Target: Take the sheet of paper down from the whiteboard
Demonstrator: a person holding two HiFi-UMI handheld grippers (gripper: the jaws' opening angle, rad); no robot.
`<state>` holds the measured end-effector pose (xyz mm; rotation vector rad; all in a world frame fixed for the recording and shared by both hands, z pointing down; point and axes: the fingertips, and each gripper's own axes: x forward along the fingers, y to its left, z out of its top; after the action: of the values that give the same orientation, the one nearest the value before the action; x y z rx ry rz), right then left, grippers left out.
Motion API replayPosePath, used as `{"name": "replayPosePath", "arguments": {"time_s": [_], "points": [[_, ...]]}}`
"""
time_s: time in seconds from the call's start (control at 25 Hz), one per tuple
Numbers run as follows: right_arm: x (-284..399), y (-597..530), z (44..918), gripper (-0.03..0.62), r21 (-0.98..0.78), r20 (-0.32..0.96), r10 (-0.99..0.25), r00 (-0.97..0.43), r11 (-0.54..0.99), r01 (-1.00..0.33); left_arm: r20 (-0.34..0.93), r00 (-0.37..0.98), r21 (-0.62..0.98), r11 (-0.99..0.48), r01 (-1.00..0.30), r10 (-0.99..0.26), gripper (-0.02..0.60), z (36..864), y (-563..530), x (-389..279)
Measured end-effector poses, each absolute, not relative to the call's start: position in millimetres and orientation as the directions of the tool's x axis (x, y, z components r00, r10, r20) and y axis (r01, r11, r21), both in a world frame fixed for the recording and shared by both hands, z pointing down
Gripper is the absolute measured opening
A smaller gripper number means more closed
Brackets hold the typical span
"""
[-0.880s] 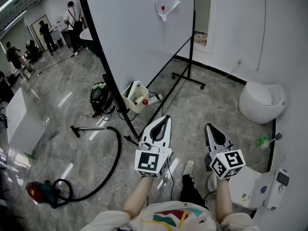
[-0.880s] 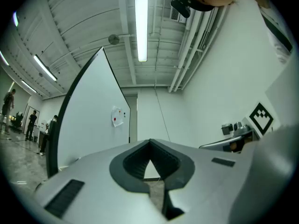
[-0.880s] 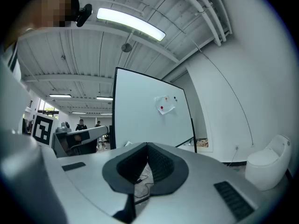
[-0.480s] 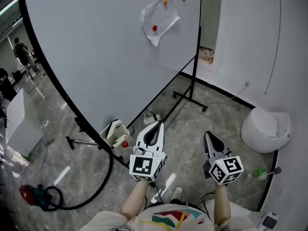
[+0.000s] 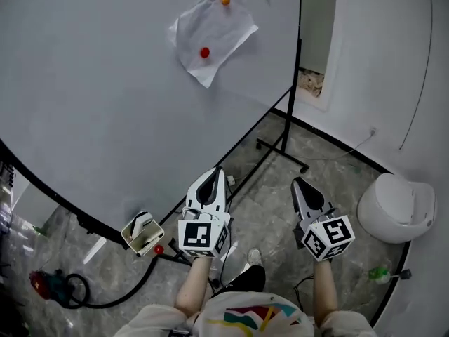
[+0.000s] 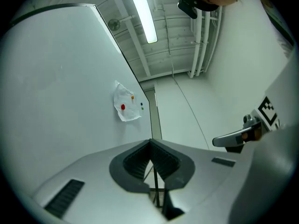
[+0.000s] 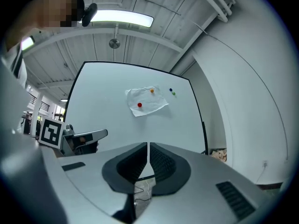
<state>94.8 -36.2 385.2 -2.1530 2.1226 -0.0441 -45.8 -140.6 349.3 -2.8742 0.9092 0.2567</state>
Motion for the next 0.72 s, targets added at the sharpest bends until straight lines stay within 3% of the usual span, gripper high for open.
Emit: {"name": "replayPosePath", "arguments": {"time_s": [0.28, 0.52, 0.72], "points": [[170, -158, 352, 0.012, -0.050, -0.130, -0.987, -0.094, 0.102, -0.994, -0.251, 0.717, -0.031, -0.735, -0.678, -0.650, 0.043, 343, -243, 13], [184, -252, 316, 0.014, 0.019, -0.201, -0.942, -0.269, 0.270, -0.963, -0.350, 0.627, -0.032, -0.660, -0.750, -0.696, 0.052, 300, -303, 37], [166, -285, 283, 0.052, 0.069, -0.263, -0.859, -0.440, 0.438, -0.896, -0.379, 0.566, 0.041, -0.624, -0.781, -0.733, 0.166, 271, -320, 38]]}}
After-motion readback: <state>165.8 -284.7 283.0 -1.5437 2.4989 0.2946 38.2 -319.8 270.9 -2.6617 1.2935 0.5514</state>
